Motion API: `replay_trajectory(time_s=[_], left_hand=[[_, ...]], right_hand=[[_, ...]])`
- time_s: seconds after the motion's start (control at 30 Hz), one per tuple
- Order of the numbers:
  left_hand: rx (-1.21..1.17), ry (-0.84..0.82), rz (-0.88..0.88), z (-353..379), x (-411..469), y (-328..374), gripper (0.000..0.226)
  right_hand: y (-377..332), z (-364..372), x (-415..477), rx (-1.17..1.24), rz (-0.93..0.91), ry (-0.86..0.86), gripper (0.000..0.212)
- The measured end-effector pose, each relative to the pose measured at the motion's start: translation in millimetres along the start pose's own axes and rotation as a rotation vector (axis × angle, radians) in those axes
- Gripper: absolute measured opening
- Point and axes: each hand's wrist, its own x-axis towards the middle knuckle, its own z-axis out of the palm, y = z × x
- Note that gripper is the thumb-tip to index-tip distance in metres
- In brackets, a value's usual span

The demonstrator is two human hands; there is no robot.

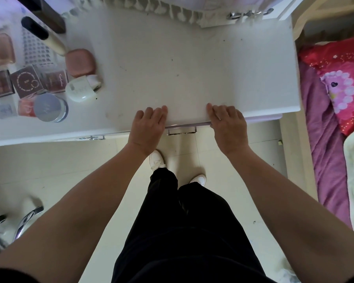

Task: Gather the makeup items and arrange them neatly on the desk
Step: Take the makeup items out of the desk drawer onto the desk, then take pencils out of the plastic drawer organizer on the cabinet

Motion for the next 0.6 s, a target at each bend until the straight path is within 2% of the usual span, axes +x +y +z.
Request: replay_trajectory(time_s=[0.1,0.23,0.3,0.37,0.43,0.6], left_hand=[[-0.045,-0.070,-0.005,-2.2,0.2,0.7,0.070],[-0.079,-0.303,-0.019,-31.7,7.0,-1.1,0.072],[-0.089,-0.367,-0.018,-41.2,8.3,-5.6,0.068],[-0.089,-0.340,-0.061,-59.1,9.3,-14.2,0.056],[-0.168,-0.208,-0.178,-85.7,13.7,-25.9,0.050],[-0.211,0.219,-0.268,-189.9,46.6,-61.8,0.054]], right_hand=[[-0.9,-8.5,2.3,-0.023,-0.015,-0.086,0.072],[0.1,-37.9,16.8,-0.091,-0.058,-0.353,0.074],[7.2,-50.0,24.2,0.027,-0.046,-0.476,0.066],[14.3,-67.8,29.1,0.134,0.023,-0.534,0.055],[20.9,-93.0,34.9,0.190,0.094,-0.429,0.053],[50.2,-185.7,68.7,0.244,0.211,0.085,0.059]])
